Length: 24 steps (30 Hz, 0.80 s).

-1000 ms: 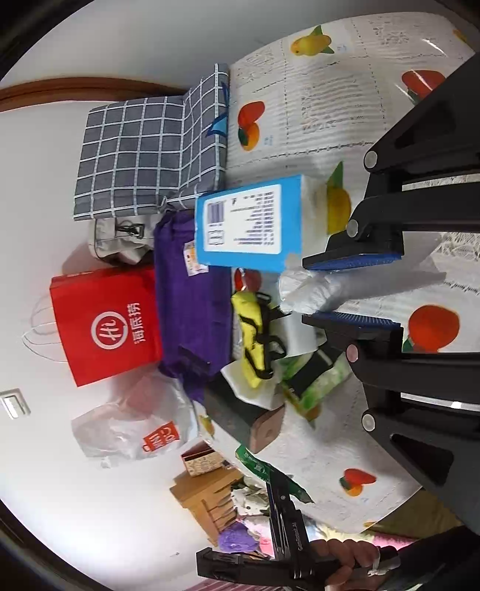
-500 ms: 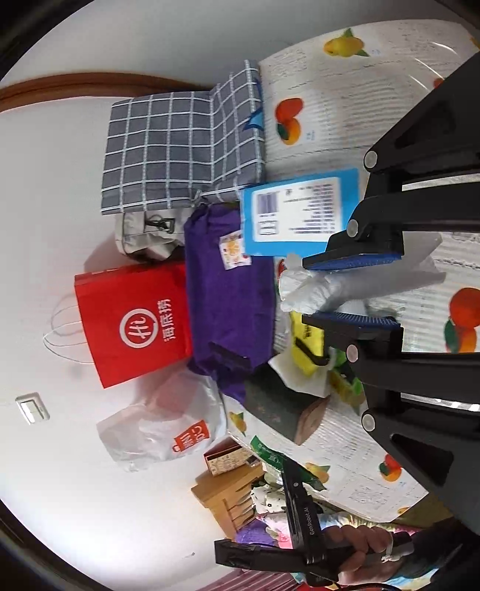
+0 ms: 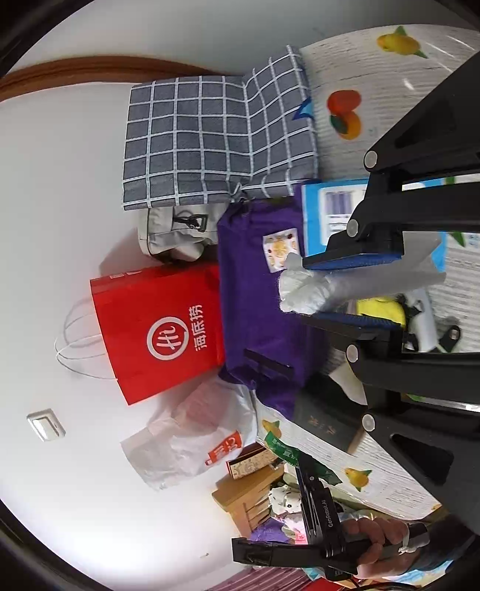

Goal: Organize soft objects
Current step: 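Carry the white cloth and green pouch toward the purple towel with both grippers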

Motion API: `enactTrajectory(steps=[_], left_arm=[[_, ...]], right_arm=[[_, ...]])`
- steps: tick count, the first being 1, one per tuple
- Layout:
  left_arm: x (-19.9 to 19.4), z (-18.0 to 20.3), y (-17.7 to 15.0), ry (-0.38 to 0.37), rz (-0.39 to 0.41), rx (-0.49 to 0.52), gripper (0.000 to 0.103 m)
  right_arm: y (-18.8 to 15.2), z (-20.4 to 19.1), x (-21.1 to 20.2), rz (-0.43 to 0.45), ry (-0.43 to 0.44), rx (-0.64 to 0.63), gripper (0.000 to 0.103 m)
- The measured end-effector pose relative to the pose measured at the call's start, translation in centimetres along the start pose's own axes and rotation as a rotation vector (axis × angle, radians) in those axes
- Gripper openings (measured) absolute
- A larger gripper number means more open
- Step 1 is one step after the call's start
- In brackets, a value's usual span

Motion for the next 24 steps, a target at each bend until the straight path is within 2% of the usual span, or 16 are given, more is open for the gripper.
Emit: enactTrajectory(steps=[15,24], left_arm=[[2.6,1.1,4.3,0.012,0.016,-0.020,0.027],[4.9,1.1,6.3,0.000,-0.017,-0.038,0.027]], right_arm=[[4.9,2.3,5.2,-0.007,0.023,-0.010,0.022],[8.2,2.4,7.8,0.005,0.053,-0.019,0.022]])
Point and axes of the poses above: each gripper's, at about its wrist camera, not at the fingertips, and x roughly the way its jaws point, z to its right, y to its top, the point moved 3 cm from there along x, roughly the way its jaws point, and after that the axes turned 6 degrees about y, right-handed, at the moved point
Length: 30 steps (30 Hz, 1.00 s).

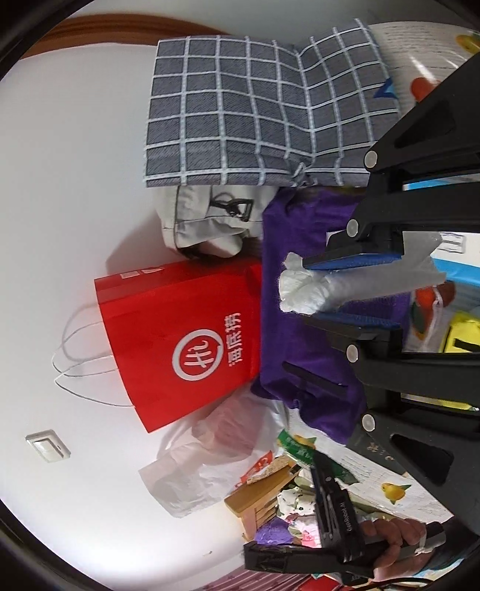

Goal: Organize soft objects
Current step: 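Carry the white cloth and green pouch toward the purple towel with both grippers, then lower the green pouch and white cloth onto the purple towel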

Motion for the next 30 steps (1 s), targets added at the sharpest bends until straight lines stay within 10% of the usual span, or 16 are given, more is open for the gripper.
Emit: enactTrajectory(steps=[10,30], left_arm=[[3.2,1.1,2.5,-0.009,-0.025,-0.004,0.027],[11.1,-0.5,0.8,0.012,-0.195,0.005,0.029]], right_arm=[[3.1,0.9,4.6,-0.017,0.002,0.012,0.022],[-1.6,6.0,14.4,-0.253,-0.026,0.104,0.022]])
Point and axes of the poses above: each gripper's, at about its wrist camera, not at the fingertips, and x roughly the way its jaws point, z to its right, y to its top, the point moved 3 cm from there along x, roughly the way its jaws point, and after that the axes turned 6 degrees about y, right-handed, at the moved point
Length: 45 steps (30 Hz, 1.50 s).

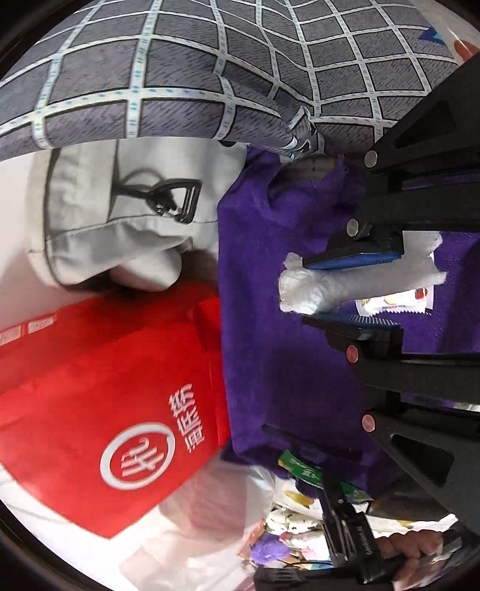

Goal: Organize soft objects
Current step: 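Lower the green pouch and white cloth onto the purple towel, then open the left gripper to release the green pouch while the right grasps the yellow bag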

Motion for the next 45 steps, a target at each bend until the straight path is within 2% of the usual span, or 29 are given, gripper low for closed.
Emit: enactTrajectory(steps=[12,14,16,19,20,23,30,36,39,45], left_arm=[[0.9,-0.5,-0.2,0.000,-0.019,-0.008,0.030],[1.3,-0.3,-0.3,-0.006,-0.031,-0.003,0.030],[1.6,-0.1,-0.4,-0.008,-0.044,-0.004,0.032],[1.6,0.2,-0.5,-0.015,-0.048,-0.001,0.042],[1.6,0.4,-0.6,-0.015,-0.040,-0.001,0.047],[0.9,0.6,-0.3,-0.001,-0.009,0.002,0.053],[-1.0,1.3,-0.2,-0.012,0.033,0.012,0.057],[-3.1,2.0,-0.2,-0.025,0.070,0.026,0.057],[-4.8,2.6,-0.3,-0.015,0.123,0.034,0.057],[-8.4,2.7,-1.0,-0.010,0.200,0.058,0.061]], right_arm=[[-0.7,1.1,2.3,-0.045,-0.046,0.062,0.026],[-0.7,1.2,2.1,-0.039,-0.060,0.061,0.029],[-0.7,1.3,1.5,-0.030,-0.065,0.053,0.041],[-0.5,0.6,0.5,0.006,-0.048,0.022,0.057],[-0.5,0.4,0.1,0.017,-0.045,0.021,0.060],[-0.4,0.0,-1.6,0.065,-0.027,0.027,0.061],[-0.9,-2.8,-5.7,0.170,-0.019,-0.039,0.061],[-6.2,-5.9,-8.3,0.098,0.040,-0.135,0.063],[-10.3,-7.7,-9.1,0.055,0.063,-0.185,0.073],[-16.4,-10.7,-9.6,-0.014,0.075,-0.313,0.073]])
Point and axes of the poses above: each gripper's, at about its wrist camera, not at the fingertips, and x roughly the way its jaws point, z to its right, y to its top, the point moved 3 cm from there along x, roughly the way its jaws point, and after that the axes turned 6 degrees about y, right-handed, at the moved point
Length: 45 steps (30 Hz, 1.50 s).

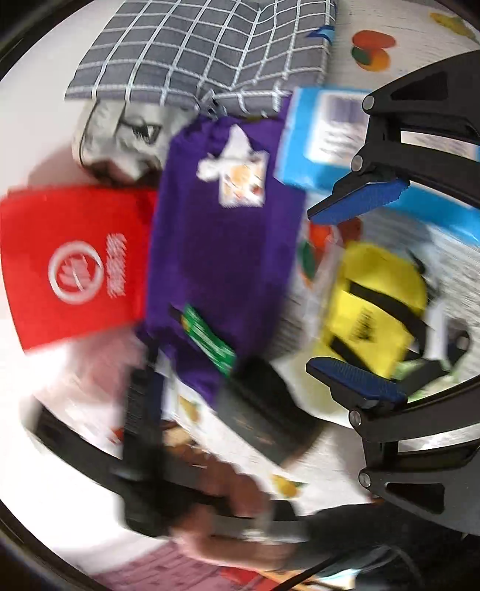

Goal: Organize soft objects
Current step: 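Open the left gripper to release the green pouch while the right grasps the yellow bag, then move the left gripper to the green tissue pack while the right lifts the yellow bag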

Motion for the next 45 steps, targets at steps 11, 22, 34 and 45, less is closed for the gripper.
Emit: enactTrajectory(steps=[11,22,34,45], left_arm=[[-5.5,-2.3,-5.7,0.014,0.031,-0.017,0.064],[-6.4,-5.7,-13.2,-0.017,-0.059,-0.119,0.064],[-8.4,-3.5,-18.7,-0.036,-0.117,-0.104,0.064],[-7.9,1.9,-23.8,-0.064,-0.158,-0.019,0.064]], right_arm=[[-2.1,-4.1,3.7,-0.067,-0.066,-0.118,0.073],[-0.5,-3.4,-0.5,0.011,-0.082,-0.011,0.018],[-2.7,-3.3,-8.2,0.146,0.014,0.144,0.017],[-10.5,-1.7,-10.7,0.130,0.029,0.246,0.017]])
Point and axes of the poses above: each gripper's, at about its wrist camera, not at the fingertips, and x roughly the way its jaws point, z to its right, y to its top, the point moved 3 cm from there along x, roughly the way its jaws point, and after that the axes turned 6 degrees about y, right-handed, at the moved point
